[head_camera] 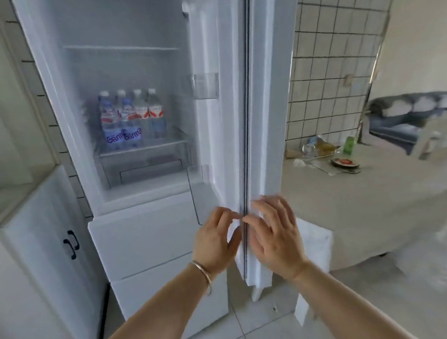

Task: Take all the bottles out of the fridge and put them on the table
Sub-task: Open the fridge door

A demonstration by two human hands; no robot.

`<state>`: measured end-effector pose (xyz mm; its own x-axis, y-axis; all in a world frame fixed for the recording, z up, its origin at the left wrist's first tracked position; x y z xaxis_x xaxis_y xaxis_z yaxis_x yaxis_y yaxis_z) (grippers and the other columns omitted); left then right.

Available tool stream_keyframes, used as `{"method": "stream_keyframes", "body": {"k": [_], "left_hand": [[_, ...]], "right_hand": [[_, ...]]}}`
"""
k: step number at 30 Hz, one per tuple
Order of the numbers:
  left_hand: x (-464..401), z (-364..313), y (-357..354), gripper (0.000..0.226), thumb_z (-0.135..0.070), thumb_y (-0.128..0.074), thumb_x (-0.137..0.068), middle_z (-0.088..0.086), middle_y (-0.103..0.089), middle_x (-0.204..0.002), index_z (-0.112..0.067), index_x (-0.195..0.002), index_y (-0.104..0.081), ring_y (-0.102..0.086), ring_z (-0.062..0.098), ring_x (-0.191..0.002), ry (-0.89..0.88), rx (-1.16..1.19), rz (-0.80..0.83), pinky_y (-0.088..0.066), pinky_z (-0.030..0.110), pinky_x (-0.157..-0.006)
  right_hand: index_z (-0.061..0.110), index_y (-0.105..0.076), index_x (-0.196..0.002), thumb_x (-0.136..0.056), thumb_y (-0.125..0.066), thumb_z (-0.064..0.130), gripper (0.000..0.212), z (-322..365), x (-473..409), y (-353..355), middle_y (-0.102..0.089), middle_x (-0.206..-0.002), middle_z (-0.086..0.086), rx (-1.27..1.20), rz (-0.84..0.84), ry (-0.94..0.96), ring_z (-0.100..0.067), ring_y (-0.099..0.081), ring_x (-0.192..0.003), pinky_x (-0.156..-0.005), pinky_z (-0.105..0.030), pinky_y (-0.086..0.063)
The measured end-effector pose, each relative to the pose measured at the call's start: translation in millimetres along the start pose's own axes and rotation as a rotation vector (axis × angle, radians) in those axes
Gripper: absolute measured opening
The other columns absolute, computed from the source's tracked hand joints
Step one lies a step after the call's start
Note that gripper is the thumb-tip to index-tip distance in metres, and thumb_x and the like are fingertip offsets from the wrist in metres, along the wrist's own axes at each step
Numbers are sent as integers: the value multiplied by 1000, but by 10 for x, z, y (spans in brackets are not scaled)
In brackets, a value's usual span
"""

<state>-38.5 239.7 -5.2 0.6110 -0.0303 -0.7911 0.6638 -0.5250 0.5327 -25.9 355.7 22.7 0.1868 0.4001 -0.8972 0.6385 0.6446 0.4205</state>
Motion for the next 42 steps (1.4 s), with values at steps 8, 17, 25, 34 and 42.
{"method": "stream_keyframes", "body": {"k": [8,17,25,34,42], "left_hand": [[-586,-326,-879,32,-35,-56,-82,5,-56,-105,-21,-110,-50,-49,17,-96,-107,79,71,-50,33,-74],[-1463,-785,-1772,71,-53,-36,-88,8,-18,-157,-22,-149,-16,-29,26,-140,-152,125,270,-33,37,-108],[-1790,-875,-2204,68,-42,-39,-94,11,-6,-159,-19,-150,-7,-33,30,-138,-264,112,359,-30,37,-110],[-1930,-835,-2369,72,-40,-40,-95,3,-1,-160,-17,-150,0,-24,22,-142,-265,94,429,-27,36,-111],[-1917,-827,-2415,75,-39,-43,-94,0,0,-160,-18,-150,3,-23,23,-142,-233,96,529,-35,39,-107]], "right_hand": [[10,-37,-134,-91,-54,26,49,-1673,445,262,-38,-128,-10,-286,-106,-1109,-26,-52,-107,-82,-36,-46],[14,-28,-143,-88,-52,49,70,-2845,478,47,-33,-132,-4,-376,25,-1400,-26,-37,-130,-108,-37,-30],[15,-14,-149,-86,-49,58,84,-3341,385,-169,-19,-151,-11,-310,55,-1489,-31,-27,-139,-111,-40,-24],[10,-2,-150,-91,-33,59,82,-3627,387,-315,-6,-158,-12,-169,139,-1567,-31,-16,-144,-114,-41,-18],[10,0,-149,-93,-31,57,80,-3692,372,-363,-1,-158,-14,-159,175,-1603,-34,-13,-144,-116,-44,-16]]}}
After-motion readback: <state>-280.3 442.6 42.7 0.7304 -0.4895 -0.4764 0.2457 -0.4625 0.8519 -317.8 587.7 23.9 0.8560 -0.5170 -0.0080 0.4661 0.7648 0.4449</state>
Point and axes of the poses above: each hand's wrist, its own x-axis away from the middle knuckle, its own y-axis out of the back of the hand, z = x × y, the point moved 9 cm from there along -x, towards the middle knuckle
